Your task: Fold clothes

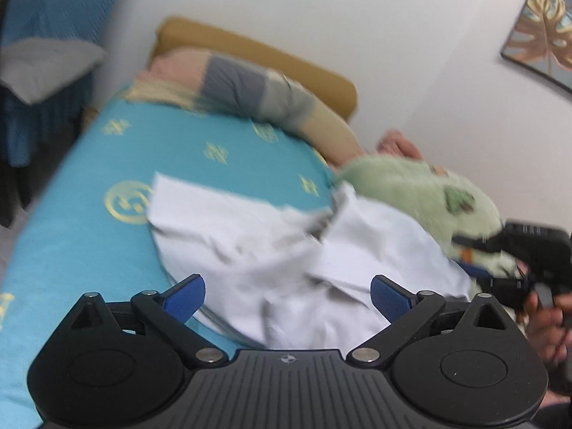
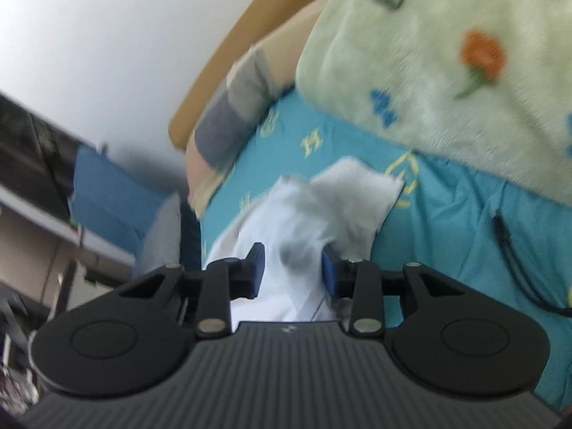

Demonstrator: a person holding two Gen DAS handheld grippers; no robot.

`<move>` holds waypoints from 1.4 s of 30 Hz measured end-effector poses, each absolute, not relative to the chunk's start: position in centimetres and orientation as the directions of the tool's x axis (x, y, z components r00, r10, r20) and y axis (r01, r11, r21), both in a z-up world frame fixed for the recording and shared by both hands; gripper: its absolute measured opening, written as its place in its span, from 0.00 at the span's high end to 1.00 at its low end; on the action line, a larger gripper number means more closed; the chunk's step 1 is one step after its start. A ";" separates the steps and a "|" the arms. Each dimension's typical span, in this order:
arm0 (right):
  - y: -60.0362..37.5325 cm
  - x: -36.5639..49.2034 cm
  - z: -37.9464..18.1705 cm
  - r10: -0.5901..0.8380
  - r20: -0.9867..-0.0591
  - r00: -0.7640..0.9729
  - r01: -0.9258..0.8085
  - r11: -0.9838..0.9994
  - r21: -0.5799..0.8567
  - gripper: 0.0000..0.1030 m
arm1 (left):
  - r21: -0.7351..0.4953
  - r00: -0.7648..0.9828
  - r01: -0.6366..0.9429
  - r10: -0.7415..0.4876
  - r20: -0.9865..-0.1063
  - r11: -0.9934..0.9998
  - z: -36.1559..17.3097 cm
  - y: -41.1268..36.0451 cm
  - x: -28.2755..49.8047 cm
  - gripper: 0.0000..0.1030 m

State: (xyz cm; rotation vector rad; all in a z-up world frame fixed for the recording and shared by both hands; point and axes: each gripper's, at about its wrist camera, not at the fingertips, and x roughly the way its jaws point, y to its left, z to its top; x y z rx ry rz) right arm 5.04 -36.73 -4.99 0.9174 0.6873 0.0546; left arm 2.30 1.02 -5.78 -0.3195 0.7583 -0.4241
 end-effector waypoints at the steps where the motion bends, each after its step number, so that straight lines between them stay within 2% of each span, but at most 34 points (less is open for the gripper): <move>1: -37.0 4.9 -4.6 0.290 -0.531 0.797 0.247 0.645 0.723 0.64 | -0.425 0.630 0.258 -0.484 -0.607 0.868 -6.1 0.6 2.4 0.06; 5: -36.5 5.0 -3.1 0.212 -0.548 0.809 0.217 0.759 0.614 0.64 | -0.400 0.596 0.280 -0.485 -0.640 0.872 -7.0 -0.3 2.8 0.10; 9: -33.5 5.8 -2.8 0.351 -0.520 0.779 0.030 0.807 0.590 0.64 | -0.391 0.586 0.293 -0.487 -0.648 0.872 -7.3 -0.2 2.5 0.10; 13: -29.9 6.5 -3.3 0.423 -0.570 0.704 -0.098 0.853 0.512 0.62 | -0.371 0.588 0.295 -0.474 -0.655 0.880 -7.4 -0.3 2.2 0.10; 14: -29.3 6.5 -3.5 0.418 -0.586 0.694 -0.105 0.864 0.492 0.52 | -0.367 0.591 0.297 -0.471 -0.655 0.882 -7.4 -0.3 2.2 0.10; 17: -27.9 6.7 -4.1 0.402 -0.624 0.670 -0.121 0.889 0.442 0.32 | -0.354 0.598 0.297 -0.461 -0.656 0.887 -7.4 -0.4 2.2 0.10; 29: -27.1 8.4 -8.6 0.339 -0.726 0.599 -0.031 0.915 0.401 0.33 | -0.327 0.620 0.264 -0.419 -0.663 0.907 -7.0 -0.1 1.9 0.10; 30: -26.8 8.4 -8.8 0.330 -0.731 0.597 -0.039 0.922 0.384 0.35 | -0.325 0.622 0.264 -0.417 -0.663 0.908 -7.0 -0.1 1.9 0.10; 31: -26.5 8.4 -8.9 0.321 -0.733 0.600 -0.049 0.929 0.368 0.44 | -0.324 0.624 0.263 -0.416 -0.662 0.909 -6.9 -0.1 1.8 0.10; 32: -26.4 8.3 -8.8 0.312 -0.731 0.607 -0.053 0.934 0.354 0.59 | -0.323 0.626 0.262 -0.415 -0.660 0.909 -6.9 0.0 1.7 0.10; 33: -26.4 8.2 -8.6 0.302 -0.729 0.614 -0.054 0.938 0.342 0.68 | -0.323 0.627 0.262 -0.415 -0.659 0.909 -6.8 0.0 1.6 0.10; 34: -26.4 8.1 -8.4 0.292 -0.727 0.622 -0.055 0.942 0.331 0.85 | -0.324 0.628 0.262 -0.416 -0.658 0.909 -6.7 0.1 1.6 0.10; 37: -27.4 7.4 -7.2 0.286 -0.685 0.670 -0.046 0.937 0.346 0.95 | -0.332 0.629 0.264 -0.423 -0.652 0.905 -6.7 0.1 1.5 0.10; 42: -30.8 6.2 -4.7 0.260 -0.584 0.769 0.016 0.906 0.424 0.97 | -0.342 0.624 0.283 -0.443 -0.644 0.896 -6.6 -0.1 1.3 0.10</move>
